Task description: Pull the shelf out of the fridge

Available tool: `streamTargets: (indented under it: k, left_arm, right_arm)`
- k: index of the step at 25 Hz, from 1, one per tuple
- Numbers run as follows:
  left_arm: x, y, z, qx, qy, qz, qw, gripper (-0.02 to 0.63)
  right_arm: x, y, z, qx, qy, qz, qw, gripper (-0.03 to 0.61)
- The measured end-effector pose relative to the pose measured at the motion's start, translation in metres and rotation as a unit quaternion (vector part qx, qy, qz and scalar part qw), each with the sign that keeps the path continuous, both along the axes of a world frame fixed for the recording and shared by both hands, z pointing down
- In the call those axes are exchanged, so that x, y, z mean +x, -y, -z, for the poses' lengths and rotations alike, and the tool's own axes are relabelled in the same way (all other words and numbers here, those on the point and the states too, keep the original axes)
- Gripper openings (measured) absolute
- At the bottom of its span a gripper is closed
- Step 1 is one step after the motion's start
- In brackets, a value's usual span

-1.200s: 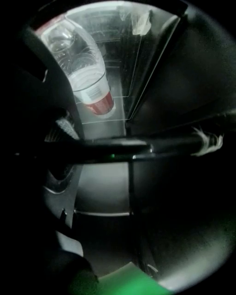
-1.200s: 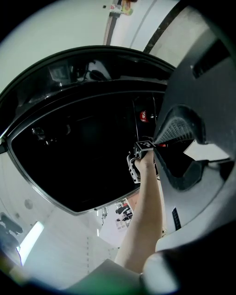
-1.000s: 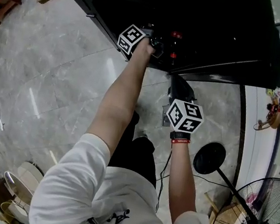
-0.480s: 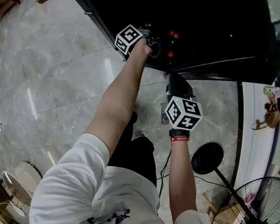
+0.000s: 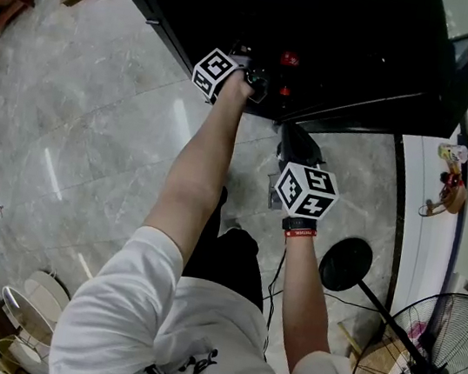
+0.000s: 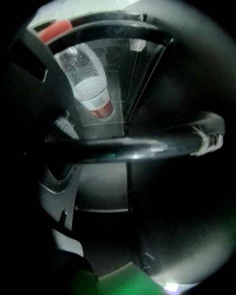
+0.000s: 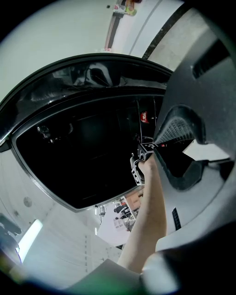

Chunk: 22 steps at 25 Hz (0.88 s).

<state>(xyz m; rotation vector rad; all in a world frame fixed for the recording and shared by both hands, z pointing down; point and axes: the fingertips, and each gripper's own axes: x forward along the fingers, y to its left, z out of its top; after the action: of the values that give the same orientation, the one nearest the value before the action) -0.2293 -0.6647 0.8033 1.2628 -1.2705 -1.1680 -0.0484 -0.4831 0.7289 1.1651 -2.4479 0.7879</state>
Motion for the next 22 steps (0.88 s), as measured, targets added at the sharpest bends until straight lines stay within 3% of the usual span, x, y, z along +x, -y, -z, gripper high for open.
streamTargets:
  k: [22]
  left_arm:
    - [0.009,-0.036,-0.002,-0.013,0.001,-0.005,0.9999,0.046]
  right_arm:
    - [0.024,-0.017,0.013,-0.014,0.010,-0.038,0.999,0.029]
